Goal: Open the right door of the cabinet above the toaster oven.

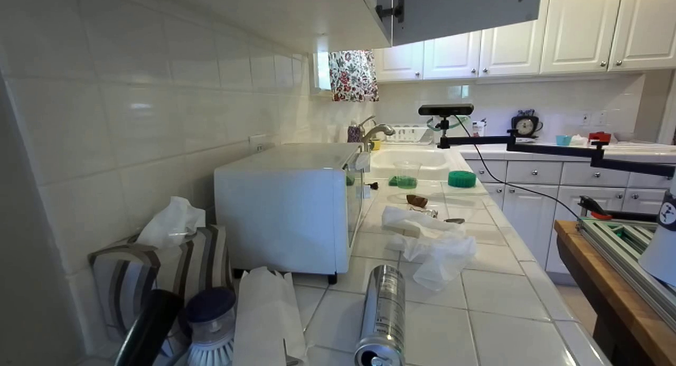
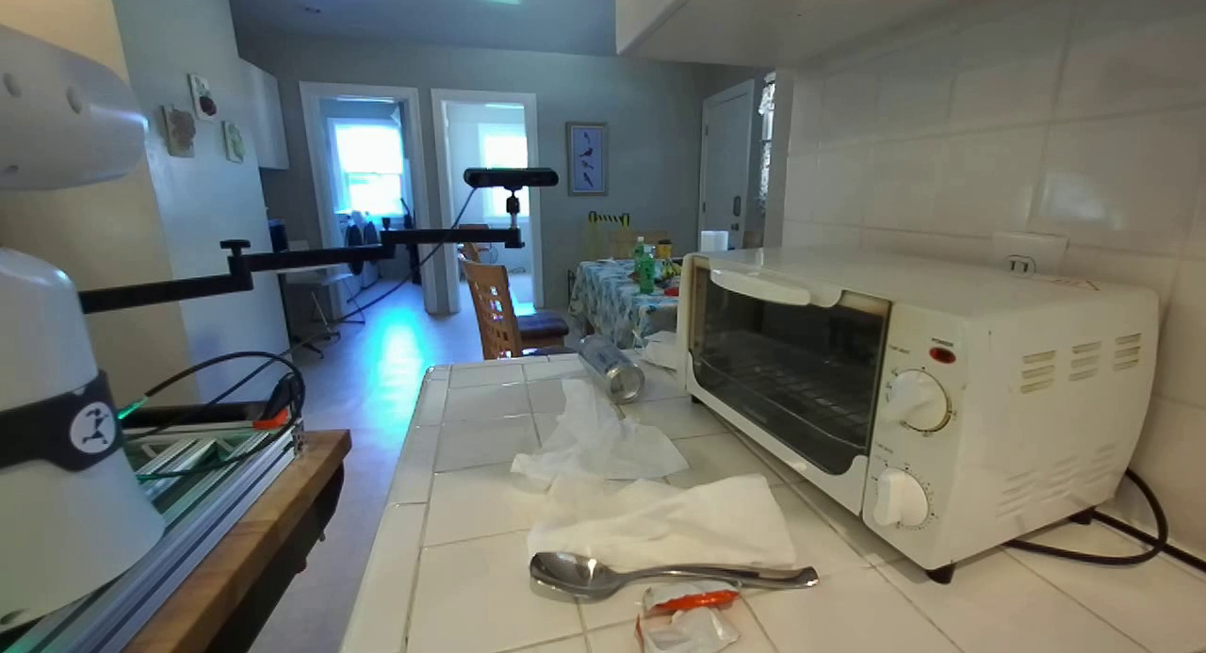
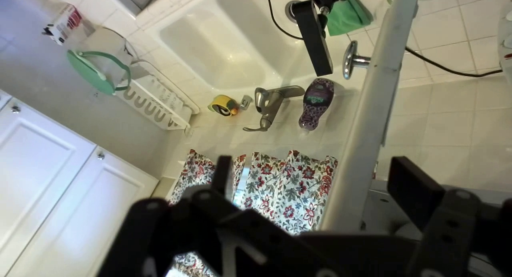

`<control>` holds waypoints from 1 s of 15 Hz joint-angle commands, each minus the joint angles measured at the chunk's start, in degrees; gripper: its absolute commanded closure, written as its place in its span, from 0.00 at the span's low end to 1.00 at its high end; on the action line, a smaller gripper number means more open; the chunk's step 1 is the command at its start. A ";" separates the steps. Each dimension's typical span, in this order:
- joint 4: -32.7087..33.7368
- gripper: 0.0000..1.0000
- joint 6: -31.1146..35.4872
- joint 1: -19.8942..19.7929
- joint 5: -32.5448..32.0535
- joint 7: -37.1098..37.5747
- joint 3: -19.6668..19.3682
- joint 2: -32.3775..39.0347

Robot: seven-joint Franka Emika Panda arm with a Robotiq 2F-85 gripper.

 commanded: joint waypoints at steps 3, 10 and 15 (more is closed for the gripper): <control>-0.23 0.00 1.28 -0.03 -3.21 1.53 -2.52 0.87; 0.88 0.00 -0.22 -0.43 -4.95 2.33 -2.51 1.83; 1.34 0.00 -1.09 1.29 -2.98 3.67 -1.71 2.39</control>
